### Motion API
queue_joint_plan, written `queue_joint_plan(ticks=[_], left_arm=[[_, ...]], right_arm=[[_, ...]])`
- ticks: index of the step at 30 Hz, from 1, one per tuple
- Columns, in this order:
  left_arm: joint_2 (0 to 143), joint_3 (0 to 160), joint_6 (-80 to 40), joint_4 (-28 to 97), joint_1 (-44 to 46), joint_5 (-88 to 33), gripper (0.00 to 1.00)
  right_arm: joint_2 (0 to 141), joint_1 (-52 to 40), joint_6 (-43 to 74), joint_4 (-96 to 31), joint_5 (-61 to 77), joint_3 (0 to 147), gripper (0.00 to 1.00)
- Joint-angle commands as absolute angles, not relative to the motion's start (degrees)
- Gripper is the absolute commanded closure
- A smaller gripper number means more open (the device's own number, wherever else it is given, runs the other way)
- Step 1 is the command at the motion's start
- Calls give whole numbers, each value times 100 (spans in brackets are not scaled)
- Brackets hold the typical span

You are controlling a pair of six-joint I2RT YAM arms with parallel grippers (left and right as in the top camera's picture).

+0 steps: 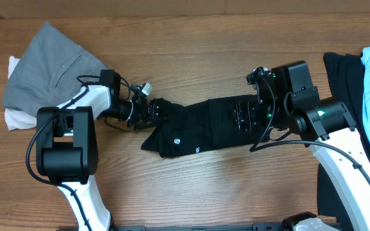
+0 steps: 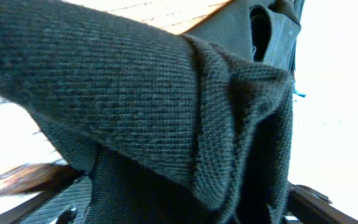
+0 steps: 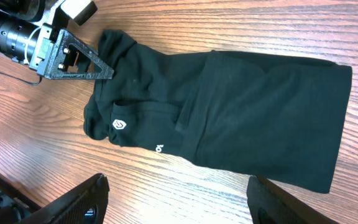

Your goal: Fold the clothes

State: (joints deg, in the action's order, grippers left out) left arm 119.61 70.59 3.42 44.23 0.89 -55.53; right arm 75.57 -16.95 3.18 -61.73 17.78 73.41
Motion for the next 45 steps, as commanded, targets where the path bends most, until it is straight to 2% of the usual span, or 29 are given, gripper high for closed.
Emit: queue_joint_plan(ticks=[1, 3, 6, 11, 14, 16, 22, 28, 35, 40, 45], left_arm=[[12396, 6799, 475, 4414, 191, -4825, 16], [12392, 6801, 478, 4431, 191, -4974, 23], [12359, 6812, 471, 4458, 191, -5249, 46], [12077, 6842, 473, 4619, 163, -5384, 72], [11677, 6928, 471, 4807, 62, -5336, 83], [11325, 7039, 458, 5015, -47, -5144, 87], [10263, 7970, 298, 6440, -438, -3837, 90], [9896, 9308, 296, 7620, -495, -2832, 93], [9915, 9723, -451, 7251, -21, -2624, 92], [10082, 9721, -1431, 6418, 788, -1977, 86], [10595, 9721, -1682, 5745, 1667, -1435, 62]], right_arm=[[7540, -1675, 296, -6167, 1806, 7389, 25], [7540, -1675, 294, -6167, 1806, 7389, 25], [7540, -1675, 296, -6167, 1796, 7389, 25], [7540, -1675, 296, -6193, 1763, 7389, 25], [7540, -1673, 296, -6191, 1761, 7389, 25], [7540, -1675, 296, -6191, 1761, 7389, 25], [7540, -1673, 296, -6191, 1743, 7389, 25], [7540, -1675, 296, -6187, 1745, 7389, 25], [7540, -1675, 298, -6195, 1747, 7389, 25], [7540, -1675, 296, -6274, 1747, 7389, 26], [7540, -1675, 296, -6381, 1747, 7389, 28]])
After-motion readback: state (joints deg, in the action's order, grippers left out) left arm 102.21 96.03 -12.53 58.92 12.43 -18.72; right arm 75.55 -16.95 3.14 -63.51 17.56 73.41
